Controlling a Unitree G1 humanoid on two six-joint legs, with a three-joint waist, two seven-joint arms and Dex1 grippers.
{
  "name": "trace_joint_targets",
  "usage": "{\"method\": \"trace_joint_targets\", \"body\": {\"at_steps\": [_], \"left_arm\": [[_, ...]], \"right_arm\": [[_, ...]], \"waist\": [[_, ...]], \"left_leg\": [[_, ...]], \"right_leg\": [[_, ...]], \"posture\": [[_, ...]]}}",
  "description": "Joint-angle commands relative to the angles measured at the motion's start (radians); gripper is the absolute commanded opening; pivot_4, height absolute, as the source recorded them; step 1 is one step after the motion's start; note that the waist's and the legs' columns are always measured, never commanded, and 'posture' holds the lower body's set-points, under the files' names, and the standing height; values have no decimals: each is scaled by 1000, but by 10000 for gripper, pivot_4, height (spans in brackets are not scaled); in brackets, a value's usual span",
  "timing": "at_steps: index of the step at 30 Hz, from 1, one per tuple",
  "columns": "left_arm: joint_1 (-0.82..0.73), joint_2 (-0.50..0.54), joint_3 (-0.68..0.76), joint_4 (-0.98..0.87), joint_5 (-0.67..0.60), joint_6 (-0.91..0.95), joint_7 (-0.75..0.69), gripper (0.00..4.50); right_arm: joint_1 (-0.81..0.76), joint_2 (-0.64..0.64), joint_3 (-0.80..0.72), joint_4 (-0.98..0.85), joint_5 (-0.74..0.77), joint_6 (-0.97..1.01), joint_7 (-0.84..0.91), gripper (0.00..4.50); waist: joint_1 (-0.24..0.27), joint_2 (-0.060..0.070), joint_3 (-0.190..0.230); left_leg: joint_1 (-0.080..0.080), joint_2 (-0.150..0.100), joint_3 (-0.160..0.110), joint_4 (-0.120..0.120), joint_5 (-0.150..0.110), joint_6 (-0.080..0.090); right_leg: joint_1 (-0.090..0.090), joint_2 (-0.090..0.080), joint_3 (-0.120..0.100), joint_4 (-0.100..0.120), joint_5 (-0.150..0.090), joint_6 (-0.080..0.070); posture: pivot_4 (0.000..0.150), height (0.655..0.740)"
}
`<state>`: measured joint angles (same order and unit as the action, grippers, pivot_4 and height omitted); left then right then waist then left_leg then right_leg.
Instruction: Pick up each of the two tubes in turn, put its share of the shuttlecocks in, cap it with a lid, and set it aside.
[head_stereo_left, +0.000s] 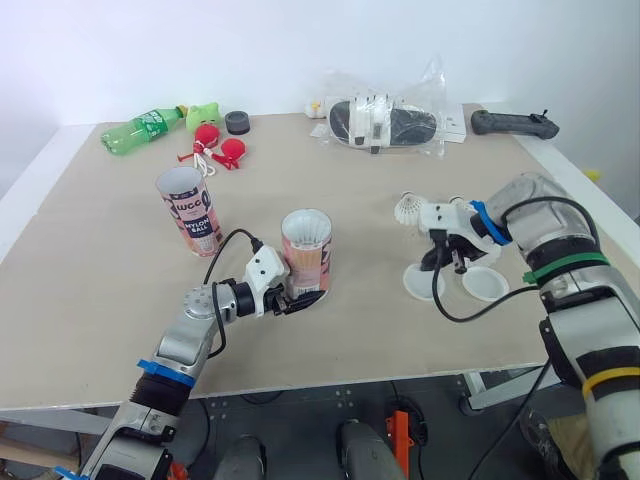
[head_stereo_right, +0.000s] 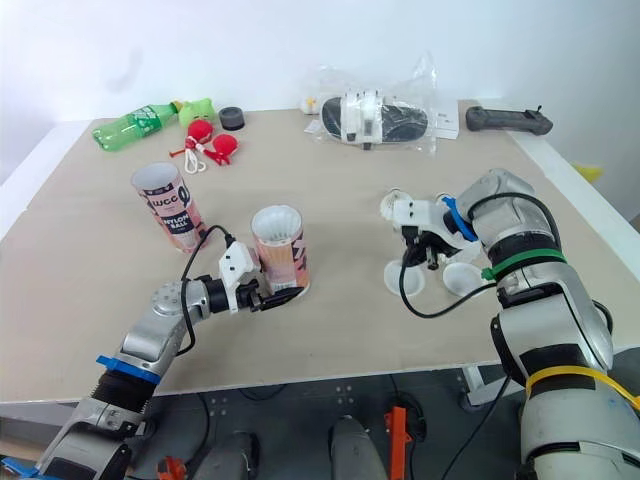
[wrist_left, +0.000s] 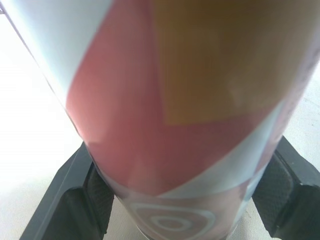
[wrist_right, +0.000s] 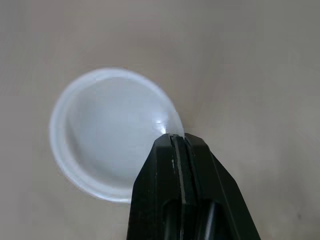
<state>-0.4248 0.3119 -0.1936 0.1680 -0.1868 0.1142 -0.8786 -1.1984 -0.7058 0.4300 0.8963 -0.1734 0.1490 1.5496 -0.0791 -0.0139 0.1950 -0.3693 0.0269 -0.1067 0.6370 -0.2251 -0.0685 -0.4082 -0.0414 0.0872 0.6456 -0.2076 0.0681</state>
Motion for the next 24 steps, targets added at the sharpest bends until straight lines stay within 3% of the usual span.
{"method": "trace_joint_targets", "body": {"at_steps": [1, 5, 9, 15, 24], "left_arm": [[29, 8, -25, 20, 21, 21, -6, 31287], [30, 10, -26, 25, 22, 19, -8, 31287], [28, 11, -29, 32, 23, 17, -11, 31287], [22, 10, -32, 40, 25, 12, -15, 31287], [23, 11, -44, 37, 35, 16, -20, 31287]], "right_arm": [[-114, -22, -29, -200, 275, 189, 65, 742], [-180, 3, -52, -311, 452, 360, 65, 742], [-261, 71, -71, -308, 521, 461, 65, 742], [-353, 178, -63, -228, 480, 480, 65, 742], [-441, 265, 79, -113, 317, 372, 65, 742]], "waist": [[0, 0, 0], [1, 0, 0], [1, 0, 0], [1, 1, 0], [1, 0, 0]], "left_leg": [[0, 0, 0, 0, 0, 0], [0, 0, -1, -2, 0, 0], [-1, 0, -1, -2, -1, 0], [-2, 0, -1, -2, -1, 0], [-3, 0, -2, -2, -1, 0]], "right_leg": [[0, 0, 0, 0, 0, 0], [0, 0, -1, 0, -2, -1], [-1, 0, -1, 0, -3, -1], [-2, 0, -2, 0, -3, -1], [-4, 0, -3, 1, -3, -1]], "posture": [[1500, 7400], [1500, 7400], [1500, 7400], [1500, 7400], [1500, 7400]]}}
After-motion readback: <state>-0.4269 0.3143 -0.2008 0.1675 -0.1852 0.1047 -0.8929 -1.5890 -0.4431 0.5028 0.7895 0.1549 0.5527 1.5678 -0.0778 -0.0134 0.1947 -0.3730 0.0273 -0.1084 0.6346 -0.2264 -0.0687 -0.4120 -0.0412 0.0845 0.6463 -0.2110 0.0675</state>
